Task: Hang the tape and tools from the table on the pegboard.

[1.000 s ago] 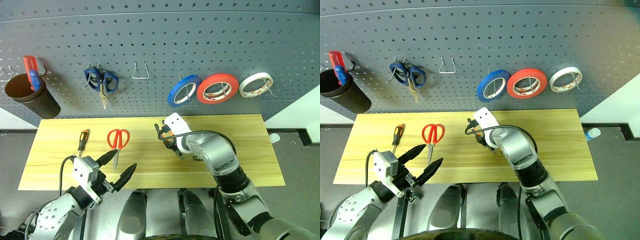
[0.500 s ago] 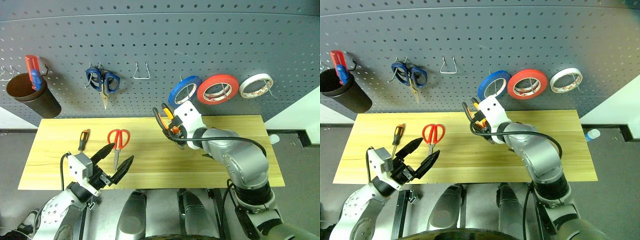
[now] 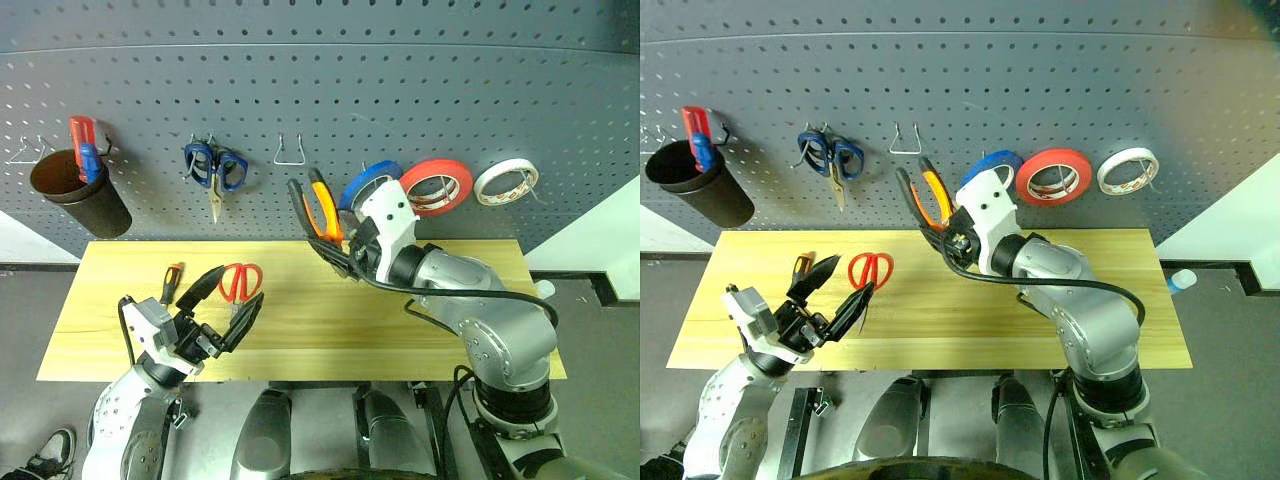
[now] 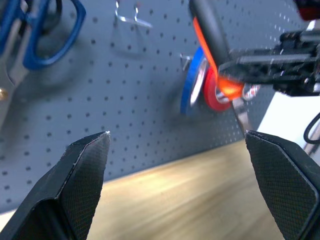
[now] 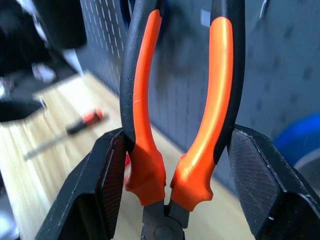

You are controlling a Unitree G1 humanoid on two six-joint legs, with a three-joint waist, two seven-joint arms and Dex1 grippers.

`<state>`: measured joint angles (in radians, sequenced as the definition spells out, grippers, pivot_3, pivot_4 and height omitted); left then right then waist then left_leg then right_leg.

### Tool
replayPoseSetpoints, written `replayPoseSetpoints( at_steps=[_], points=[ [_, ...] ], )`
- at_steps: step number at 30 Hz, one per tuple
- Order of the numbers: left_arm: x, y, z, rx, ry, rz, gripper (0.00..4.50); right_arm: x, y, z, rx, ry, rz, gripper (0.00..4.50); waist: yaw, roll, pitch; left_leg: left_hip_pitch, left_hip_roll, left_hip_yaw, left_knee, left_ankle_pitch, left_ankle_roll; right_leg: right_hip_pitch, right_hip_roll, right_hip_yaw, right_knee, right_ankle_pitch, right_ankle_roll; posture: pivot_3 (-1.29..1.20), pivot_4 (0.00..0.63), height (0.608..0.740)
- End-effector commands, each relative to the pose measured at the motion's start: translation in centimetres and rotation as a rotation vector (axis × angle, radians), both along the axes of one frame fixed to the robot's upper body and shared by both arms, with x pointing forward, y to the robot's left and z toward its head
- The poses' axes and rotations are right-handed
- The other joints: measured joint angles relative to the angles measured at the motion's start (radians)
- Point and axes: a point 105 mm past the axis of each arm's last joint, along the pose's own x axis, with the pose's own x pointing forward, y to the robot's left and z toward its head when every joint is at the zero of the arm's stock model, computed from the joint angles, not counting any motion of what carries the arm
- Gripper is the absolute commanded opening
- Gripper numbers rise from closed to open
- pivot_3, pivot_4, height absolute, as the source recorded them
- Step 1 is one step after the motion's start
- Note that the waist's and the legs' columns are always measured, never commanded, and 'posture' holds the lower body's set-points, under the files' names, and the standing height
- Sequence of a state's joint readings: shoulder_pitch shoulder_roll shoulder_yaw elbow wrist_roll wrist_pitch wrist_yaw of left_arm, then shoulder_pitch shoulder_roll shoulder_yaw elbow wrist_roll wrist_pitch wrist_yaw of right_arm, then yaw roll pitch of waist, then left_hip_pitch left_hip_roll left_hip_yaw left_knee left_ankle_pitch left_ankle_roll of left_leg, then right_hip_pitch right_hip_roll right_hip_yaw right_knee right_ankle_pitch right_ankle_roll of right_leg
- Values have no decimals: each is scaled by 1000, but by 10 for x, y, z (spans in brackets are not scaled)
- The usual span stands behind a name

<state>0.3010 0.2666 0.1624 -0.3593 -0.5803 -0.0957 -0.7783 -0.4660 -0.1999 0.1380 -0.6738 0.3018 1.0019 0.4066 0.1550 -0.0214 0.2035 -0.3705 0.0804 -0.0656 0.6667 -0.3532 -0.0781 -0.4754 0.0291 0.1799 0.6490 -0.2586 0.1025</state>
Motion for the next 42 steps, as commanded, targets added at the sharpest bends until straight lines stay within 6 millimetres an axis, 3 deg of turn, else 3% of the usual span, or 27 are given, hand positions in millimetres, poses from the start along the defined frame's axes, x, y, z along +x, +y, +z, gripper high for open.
replayPoseSetpoints(
  at_steps=[1, 13, 16, 29, 42],
  points=[
    [0, 0, 9, -24, -56, 8, 4500, -9, 7, 45, 110, -196, 32, 2685, 0, 0, -8, 0, 0, 0, 0, 0, -1, 0, 0, 0, 0, 0, 0, 352, 105, 727],
    [6, -5, 19, -87, -148, 28, 4500, 24, 45, 104, 194, -416, 7, 2685, -3, 1, -36, 16, -1, 0, -1, 1, -1, 14, 0, 0, 1, 1, 0, 354, 93, 727],
    [5, -5, 21, -100, -156, 37, 4500, 32, 53, 111, 204, -441, 2, 2685, -2, 1, -37, 16, -1, 0, -1, 2, -3, 14, 0, 0, 2, 1, -1, 362, 94, 727],
    [0, -5, 25, -100, -185, 48, 4500, 59, 72, 101, 214, -438, -40, 2684, 23, 1, -38, 15, -1, 0, -1, 2, -4, 13, 0, 0, 2, 1, 0, 379, 99, 727],
    [-3, -3, 27, -100, -207, 52, 4500, 78, 69, 94, 233, -432, -140, 2684, 23, 1, -38, 15, -1, 0, -1, 2, -4, 13, 0, 0, 3, 1, 0, 388, 108, 727]
  ],
)
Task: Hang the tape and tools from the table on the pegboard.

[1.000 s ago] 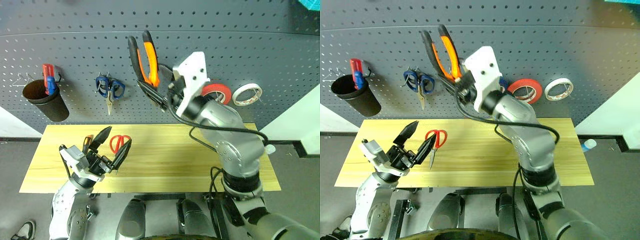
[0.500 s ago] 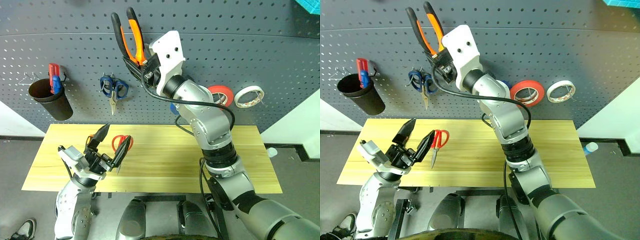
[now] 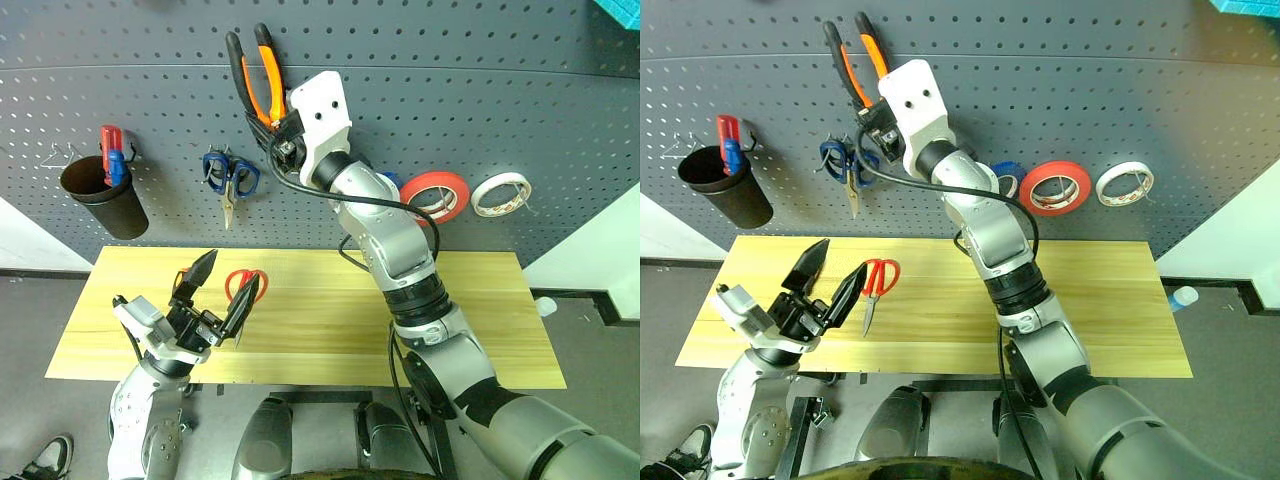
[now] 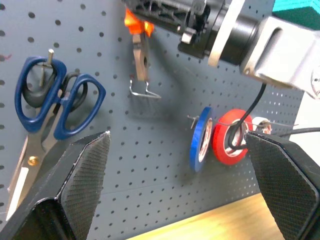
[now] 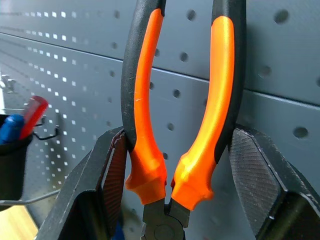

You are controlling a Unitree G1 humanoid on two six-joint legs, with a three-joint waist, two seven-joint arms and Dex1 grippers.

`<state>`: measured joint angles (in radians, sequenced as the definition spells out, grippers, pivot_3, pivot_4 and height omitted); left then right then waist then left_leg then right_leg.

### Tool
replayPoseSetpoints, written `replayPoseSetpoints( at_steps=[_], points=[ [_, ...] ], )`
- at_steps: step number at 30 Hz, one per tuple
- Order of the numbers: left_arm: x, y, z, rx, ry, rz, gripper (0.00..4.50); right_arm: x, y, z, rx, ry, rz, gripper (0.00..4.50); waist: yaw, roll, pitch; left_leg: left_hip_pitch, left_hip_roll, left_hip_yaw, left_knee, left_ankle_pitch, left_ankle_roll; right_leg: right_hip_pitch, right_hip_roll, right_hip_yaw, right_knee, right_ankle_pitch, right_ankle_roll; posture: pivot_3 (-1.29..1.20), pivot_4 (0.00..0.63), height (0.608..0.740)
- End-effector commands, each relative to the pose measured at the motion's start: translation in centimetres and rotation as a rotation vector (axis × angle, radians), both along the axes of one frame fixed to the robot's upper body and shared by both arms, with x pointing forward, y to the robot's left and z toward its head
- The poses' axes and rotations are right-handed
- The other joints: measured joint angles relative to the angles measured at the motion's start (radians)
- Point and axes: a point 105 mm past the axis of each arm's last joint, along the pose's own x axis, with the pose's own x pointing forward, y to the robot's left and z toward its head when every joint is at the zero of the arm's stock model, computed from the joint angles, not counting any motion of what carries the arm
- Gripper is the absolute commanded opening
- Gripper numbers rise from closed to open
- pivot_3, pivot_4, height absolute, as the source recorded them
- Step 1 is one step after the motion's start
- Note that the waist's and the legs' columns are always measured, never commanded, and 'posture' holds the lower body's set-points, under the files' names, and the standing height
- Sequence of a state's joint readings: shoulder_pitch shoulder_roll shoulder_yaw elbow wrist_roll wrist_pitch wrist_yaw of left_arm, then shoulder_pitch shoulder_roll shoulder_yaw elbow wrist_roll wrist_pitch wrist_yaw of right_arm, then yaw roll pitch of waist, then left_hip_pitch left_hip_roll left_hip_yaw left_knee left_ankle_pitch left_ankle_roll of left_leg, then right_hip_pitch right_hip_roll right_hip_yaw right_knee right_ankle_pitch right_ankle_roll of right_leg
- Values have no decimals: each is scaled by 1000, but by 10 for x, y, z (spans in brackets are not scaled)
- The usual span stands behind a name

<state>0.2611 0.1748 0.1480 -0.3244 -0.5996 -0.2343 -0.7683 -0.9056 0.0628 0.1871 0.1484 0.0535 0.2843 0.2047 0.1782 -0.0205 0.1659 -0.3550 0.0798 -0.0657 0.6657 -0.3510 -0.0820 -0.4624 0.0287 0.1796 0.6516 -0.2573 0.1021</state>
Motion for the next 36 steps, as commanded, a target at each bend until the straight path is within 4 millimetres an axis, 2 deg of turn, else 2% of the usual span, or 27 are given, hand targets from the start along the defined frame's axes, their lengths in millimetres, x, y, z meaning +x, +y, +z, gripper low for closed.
replayPoseSetpoints(
  at_steps=[1, 18, 36],
  points=[
    [-6, -1, 12, 7, -69, -4, 4500, -9, 4, 26, 56, -93, 13, 2684, -1, 0, 0, 0, 0, 0, 0, 0, 0, 0, 0, 0, 0, 0, 0, 388, 108, 727],
    [-9, 0, 12, 14, -68, 0, 4500, 5, -2, 17, 66, -77, -61, 2684, 0, 0, 0, 1, 0, 0, 0, 0, 0, 0, 0, 0, 2, 0, 0, 398, 116, 727],
    [-10, 1, 13, 23, -71, 1, 4500, 9, -16, -8, 58, -25, -164, 2684, 1, 0, 0, 1, 0, -1, 0, 0, 0, 1, 0, 0, 2, 0, -1, 399, 121, 727]
  ],
)
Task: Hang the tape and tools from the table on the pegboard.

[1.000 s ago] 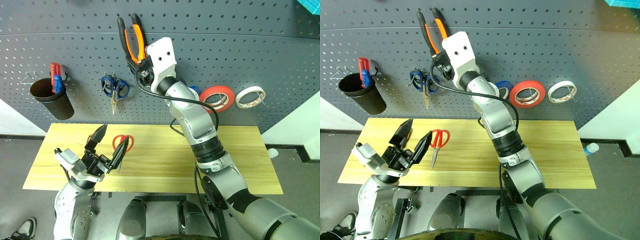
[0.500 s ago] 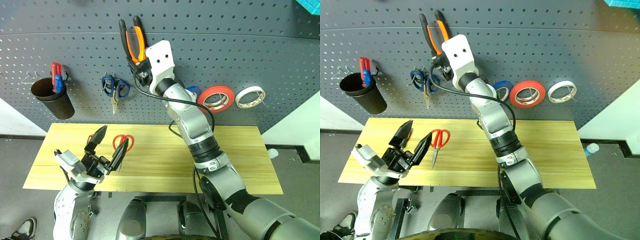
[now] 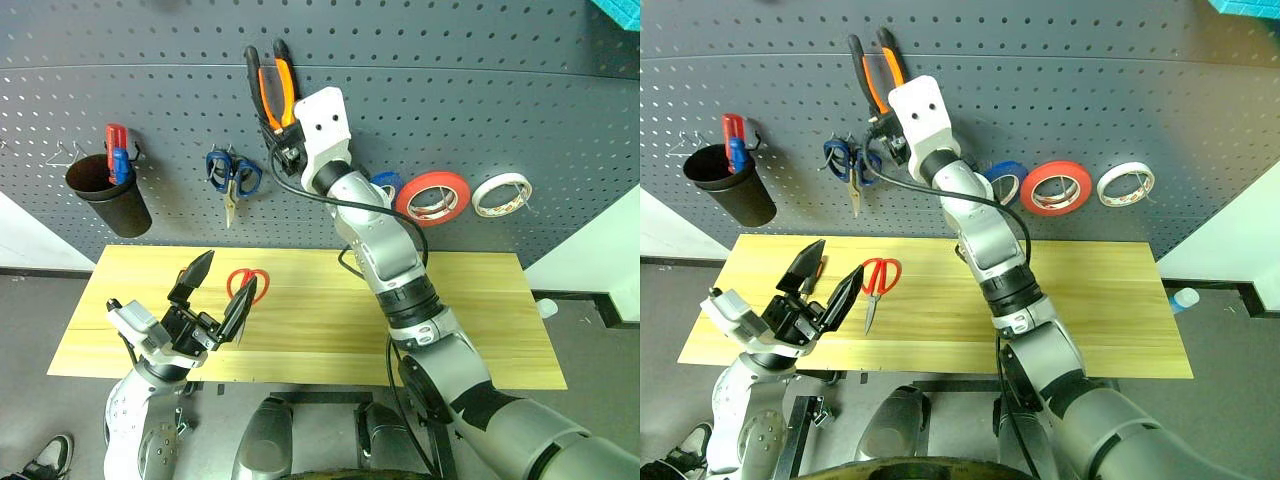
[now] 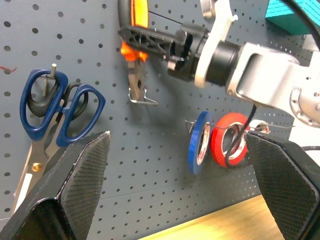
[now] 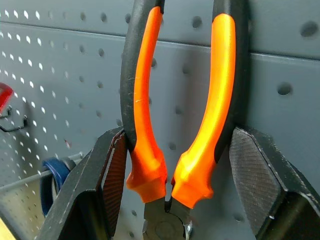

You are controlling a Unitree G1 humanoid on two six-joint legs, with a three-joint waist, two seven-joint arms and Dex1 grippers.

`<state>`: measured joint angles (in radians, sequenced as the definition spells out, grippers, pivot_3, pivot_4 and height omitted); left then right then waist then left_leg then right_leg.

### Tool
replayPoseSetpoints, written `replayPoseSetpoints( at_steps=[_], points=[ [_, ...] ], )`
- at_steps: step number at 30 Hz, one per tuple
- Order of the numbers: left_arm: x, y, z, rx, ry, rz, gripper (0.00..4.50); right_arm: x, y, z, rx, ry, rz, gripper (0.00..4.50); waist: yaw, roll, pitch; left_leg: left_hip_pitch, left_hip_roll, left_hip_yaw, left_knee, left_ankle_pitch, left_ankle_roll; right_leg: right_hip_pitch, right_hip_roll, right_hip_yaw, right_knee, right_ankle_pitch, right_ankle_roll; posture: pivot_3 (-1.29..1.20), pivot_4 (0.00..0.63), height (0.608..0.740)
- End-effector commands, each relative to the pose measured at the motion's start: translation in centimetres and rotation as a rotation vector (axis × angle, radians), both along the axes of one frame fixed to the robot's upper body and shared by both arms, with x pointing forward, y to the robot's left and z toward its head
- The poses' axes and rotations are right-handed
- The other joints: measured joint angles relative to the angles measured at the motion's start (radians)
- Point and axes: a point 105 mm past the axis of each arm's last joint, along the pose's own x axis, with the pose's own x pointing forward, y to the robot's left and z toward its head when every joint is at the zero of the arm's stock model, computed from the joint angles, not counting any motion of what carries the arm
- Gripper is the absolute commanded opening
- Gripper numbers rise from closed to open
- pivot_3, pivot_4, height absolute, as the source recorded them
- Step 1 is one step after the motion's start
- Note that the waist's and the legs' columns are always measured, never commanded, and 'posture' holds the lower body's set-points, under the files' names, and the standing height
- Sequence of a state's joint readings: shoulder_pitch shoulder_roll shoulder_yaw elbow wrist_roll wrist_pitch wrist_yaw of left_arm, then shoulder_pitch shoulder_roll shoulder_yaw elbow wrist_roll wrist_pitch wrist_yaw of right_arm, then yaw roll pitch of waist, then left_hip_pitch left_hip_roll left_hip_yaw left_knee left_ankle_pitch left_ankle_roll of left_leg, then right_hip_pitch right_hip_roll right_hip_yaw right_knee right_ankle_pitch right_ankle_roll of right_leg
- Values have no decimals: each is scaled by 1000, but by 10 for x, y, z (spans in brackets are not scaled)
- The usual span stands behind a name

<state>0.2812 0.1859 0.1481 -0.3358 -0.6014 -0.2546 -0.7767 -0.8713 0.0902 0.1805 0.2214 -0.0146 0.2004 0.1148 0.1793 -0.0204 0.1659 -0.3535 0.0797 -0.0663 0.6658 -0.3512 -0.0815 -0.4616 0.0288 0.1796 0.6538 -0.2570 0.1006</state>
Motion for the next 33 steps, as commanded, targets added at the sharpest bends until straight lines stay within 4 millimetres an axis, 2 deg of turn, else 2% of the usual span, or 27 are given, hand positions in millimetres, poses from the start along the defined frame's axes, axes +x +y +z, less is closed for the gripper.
replayPoseSetpoints(
  at_steps=[1, 13, 20, 33],
  points=[
    [-5, 0, 12, 7, -59, 0, 4500, -1, -10, 8, 50, -32, -66, 2684, 0, 0, 0, 0, 0, 0, 0, 0, 0, 0, 0, 0, 0, 0, 0, 398, 121, 727],
    [-4, -1, 13, 7, -59, -6, 4500, -2, -13, 10, 88, -48, -101, 2684, 1, 0, 0, 0, 0, 0, 0, 0, 0, 0, 0, 0, 0, 0, 0, 398, 120, 727],
    [-6, -2, 14, 7, -59, -6, 4500, -2, -22, 12, 134, -76, -165, 2684, 2, 0, 0, 0, 0, 0, 0, 0, 0, 0, 0, 0, 0, 0, 0, 402, 127, 727],
    [-8, -2, 16, 8, -55, -3, 4500, -2, -22, 1, 150, -76, -207, 2684, -1, 0, 0, 0, 0, -1, 0, 0, 0, 0, 0, 0, 0, -1, -2, 407, 136, 727]
  ],
)
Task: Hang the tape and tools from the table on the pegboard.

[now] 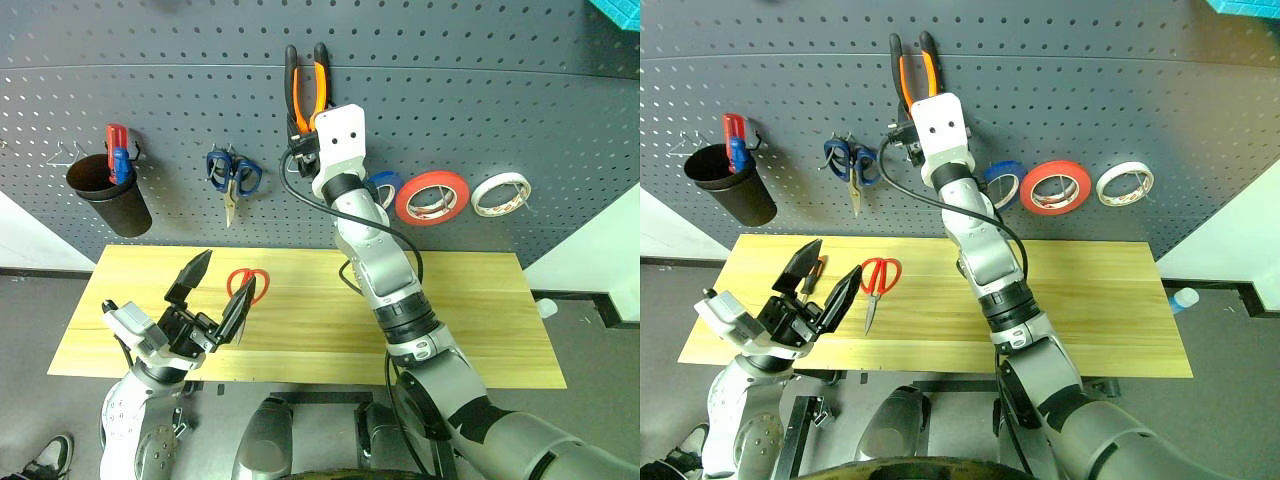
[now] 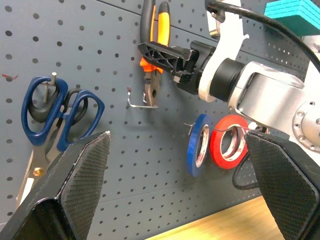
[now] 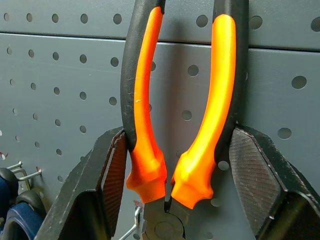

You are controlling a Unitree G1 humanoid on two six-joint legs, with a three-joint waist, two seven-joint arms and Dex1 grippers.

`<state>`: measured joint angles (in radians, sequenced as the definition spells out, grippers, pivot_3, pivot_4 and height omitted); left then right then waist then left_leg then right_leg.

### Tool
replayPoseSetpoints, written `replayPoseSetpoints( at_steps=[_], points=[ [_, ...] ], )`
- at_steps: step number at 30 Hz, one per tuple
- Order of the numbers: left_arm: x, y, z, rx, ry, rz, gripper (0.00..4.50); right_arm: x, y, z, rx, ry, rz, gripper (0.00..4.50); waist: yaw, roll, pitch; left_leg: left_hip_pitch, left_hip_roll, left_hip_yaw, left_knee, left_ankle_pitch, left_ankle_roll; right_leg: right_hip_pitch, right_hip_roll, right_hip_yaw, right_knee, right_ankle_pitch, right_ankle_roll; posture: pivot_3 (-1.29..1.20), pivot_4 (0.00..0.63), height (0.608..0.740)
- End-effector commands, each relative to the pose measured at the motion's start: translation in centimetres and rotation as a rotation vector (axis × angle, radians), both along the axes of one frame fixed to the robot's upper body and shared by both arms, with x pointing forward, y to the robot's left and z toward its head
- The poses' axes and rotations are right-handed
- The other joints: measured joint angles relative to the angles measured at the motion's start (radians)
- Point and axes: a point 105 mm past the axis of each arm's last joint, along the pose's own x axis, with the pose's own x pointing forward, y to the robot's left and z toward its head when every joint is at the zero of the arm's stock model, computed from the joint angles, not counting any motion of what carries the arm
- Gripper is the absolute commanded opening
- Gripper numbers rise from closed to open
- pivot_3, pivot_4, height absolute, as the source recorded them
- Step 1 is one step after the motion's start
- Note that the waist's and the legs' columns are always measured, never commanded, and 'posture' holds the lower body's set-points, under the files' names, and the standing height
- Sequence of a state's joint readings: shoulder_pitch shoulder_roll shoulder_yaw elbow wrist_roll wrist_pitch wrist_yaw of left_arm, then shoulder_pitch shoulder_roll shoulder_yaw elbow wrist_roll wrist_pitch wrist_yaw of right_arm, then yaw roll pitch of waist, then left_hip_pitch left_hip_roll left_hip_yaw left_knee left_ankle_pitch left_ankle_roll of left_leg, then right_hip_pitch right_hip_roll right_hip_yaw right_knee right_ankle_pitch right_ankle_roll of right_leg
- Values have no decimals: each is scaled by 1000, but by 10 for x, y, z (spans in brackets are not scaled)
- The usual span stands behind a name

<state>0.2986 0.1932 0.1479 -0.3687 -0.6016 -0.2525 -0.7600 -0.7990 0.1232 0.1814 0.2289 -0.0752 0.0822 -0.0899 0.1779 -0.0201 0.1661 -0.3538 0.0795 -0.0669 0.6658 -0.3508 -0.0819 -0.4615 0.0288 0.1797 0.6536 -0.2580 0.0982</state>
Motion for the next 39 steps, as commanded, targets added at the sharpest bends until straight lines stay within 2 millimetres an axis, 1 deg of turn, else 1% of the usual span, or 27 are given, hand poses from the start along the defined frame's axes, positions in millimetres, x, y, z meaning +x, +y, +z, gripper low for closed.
replayPoseSetpoints(
  at_steps=[1, 8, 14, 22, 24, 27, 28, 39],
  points=[
    [-5, -3, 12, 4, -48, -11, 4500, -3, -2, 8, 40, -29, -15, 2684, 0, 0, 0, 0, 0, 0, 0, 0, 0, 0, 0, 0, 0, 0, 0, 407, 136, 727],
    [-5, -2, 12, 5, -46, -9, 4500, -10, 6, 1, 38, -12, 12, 2684, 1, 0, 0, 0, 0, 0, 0, 0, 0, 0, 0, 0, 0, 0, -1, 407, 139, 727],
    [-6, -3, 11, 5, -43, -10, 4500, -19, 16, -6, 43, 9, 43, 2684, -1, 0, 0, -1, 0, 0, 0, 0, 0, 0, 0, 0, -2, -1, -1, 407, 142, 727],
    [-6, -2, 11, 8, -43, -5, 4500, -20, 21, -9, 57, 40, 68, 2684, -2, 1, 1, -1, 0, 0, -1, 0, 0, -1, 0, 0, -2, -1, -1, 410, 143, 727],
    [-5, -2, 11, 8, -44, -5, 4500, -20, 21, -9, 61, 50, 81, 3425, -2, 1, 1, -1, 0, 0, -1, 0, 0, -1, 0, 0, -3, -1, -1, 410, 138, 727],
    [-5, -2, 11, 7, -44, -4, 4500, -19, 20, -10, 69, 60, 83, 4302, -3, 1, 1, -1, 0, 0, -1, 0, 0, -1, 0, 0, -3, -1, -1, 410, 138, 727],
    [-5, -2, 11, 7, -45, -5, 4500, -19, 20, -10, 69, 61, 83, 4463, -3, 1, 1, -1, 0, 0, -1, 0, 0, -1, 0, 0, -3, -1, -1, 408, 138, 727],
    [-3, -3, 11, 6, -48, -11, 4500, -21, 20, -16, 28, 68, 93, 4463, -3, 1, 1, -1, 0, 0, -1, 0, 0, -1, 0, 0, -3, -1, -1, 405, 135, 727]
  ],
)
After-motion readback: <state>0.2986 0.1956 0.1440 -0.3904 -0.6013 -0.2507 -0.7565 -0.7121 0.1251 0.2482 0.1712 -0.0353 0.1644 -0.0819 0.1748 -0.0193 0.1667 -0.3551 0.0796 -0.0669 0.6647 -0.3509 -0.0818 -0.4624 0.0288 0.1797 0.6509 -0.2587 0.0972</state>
